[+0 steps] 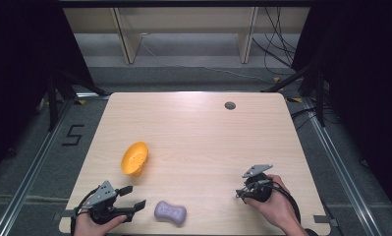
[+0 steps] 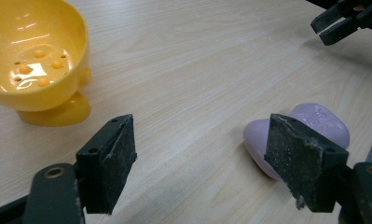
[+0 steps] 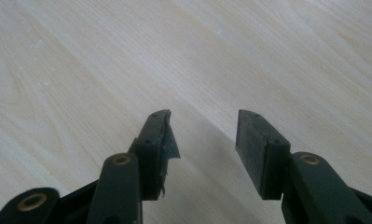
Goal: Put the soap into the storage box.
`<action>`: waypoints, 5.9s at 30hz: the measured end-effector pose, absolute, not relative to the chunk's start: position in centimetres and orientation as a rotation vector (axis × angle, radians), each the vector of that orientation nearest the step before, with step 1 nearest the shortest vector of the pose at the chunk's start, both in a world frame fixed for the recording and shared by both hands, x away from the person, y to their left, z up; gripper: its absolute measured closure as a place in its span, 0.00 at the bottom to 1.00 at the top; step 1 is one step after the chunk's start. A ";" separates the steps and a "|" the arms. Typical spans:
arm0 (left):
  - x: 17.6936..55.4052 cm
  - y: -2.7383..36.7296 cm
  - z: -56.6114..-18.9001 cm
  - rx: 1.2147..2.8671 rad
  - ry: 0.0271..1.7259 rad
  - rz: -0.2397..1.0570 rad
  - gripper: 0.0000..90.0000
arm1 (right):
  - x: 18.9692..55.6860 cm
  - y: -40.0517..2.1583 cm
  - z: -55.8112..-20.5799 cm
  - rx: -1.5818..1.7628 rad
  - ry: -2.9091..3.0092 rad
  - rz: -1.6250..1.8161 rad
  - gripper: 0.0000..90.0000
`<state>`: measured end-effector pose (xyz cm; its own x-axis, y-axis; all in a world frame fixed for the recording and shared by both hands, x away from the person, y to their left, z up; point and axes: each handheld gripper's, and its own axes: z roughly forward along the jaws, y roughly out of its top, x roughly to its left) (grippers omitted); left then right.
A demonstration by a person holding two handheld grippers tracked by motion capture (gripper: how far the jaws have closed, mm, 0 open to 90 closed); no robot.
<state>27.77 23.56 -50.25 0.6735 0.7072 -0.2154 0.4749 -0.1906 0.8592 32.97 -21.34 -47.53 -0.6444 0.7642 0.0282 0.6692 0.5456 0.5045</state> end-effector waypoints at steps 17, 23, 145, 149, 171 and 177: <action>29.8 19.7 -45.1 2.341 0.487 0.175 0.32 | 32.9 -21.3 -47.5 1.227 2.581 0.706 0.60; 31.0 17.4 -43.9 2.529 0.348 0.125 0.33 | 33.0 -21.4 -47.6 1.183 2.589 0.697 0.59; 32.8 6.9 -47.9 3.073 -0.224 -0.102 0.48 | 32.9 -21.3 -47.7 1.192 2.613 0.686 0.58; 32.8 6.9 -48.0 3.075 -0.228 -0.104 0.48 | 32.9 -21.3 -47.7 1.195 2.613 0.686 0.58; 32.5 7.0 -47.9 3.059 -0.129 -0.111 0.52 | 32.9 -21.3 -47.8 1.202 2.620 0.688 0.57; 32.3 7.1 -47.9 3.059 -0.100 -0.115 0.53 | 32.9 -21.3 -47.7 1.200 2.619 0.688 0.57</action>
<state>32.34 7.06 -47.88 0.9951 -0.0680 -0.0722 -0.0621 -0.9948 0.0809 32.87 -21.33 -47.72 -0.6582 0.7523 0.0282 0.6690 0.5674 0.4801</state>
